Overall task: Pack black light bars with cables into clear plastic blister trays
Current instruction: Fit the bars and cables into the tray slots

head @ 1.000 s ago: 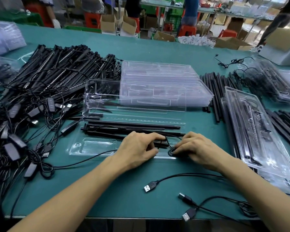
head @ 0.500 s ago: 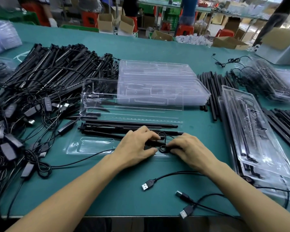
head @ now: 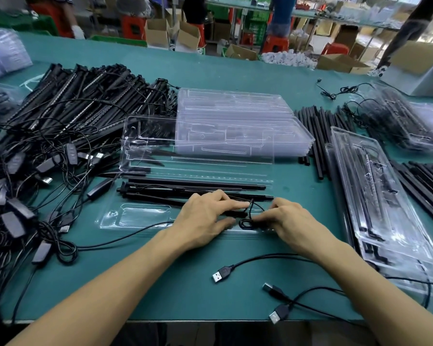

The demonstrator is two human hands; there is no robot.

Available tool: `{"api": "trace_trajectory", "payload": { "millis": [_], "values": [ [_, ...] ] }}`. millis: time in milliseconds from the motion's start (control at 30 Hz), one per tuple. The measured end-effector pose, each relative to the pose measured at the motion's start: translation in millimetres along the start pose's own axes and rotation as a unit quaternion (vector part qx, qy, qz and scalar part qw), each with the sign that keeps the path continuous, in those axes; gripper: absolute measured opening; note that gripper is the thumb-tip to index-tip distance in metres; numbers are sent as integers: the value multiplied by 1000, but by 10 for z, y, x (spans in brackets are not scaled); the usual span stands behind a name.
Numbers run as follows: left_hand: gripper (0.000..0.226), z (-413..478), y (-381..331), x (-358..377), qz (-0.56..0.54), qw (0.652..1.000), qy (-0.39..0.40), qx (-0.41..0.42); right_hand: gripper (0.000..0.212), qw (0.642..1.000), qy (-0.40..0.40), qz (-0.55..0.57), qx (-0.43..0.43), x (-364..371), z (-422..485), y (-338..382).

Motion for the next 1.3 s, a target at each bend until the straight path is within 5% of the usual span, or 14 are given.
{"api": "trace_trajectory", "payload": {
  "millis": [267, 600, 733, 933, 1300],
  "values": [
    [51, 0, -79, 33, 111, 992, 43, 39, 23, 995, -40, 64, -71, -59, -47, 108],
    [61, 23, -82, 73, 149, 984, 79, 51, 4, 995, -87, 39, -22, -113, 55, 22],
    [60, 1, -82, 69, 145, 986, 68, 55, 33, 995, -84, 51, -28, -120, 55, 17],
    [46, -1, -49, 59, 67, 995, 63, 46, 11, 997, -69, 40, 14, 5, 9, -46],
    [28, 30, -61, 20, 2, 998, 62, 31, 8, 991, -90, 71, 69, 47, 96, 86]
  ]
}}
Point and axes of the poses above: each hand's wrist, its own z-axis towards the middle knuckle, its own x-axis out of the palm, y = z × x, the point moved 6 cm from there along z, towards the middle knuckle, and after that the axes turned 9 degrees about z, right-handed, at the moved point
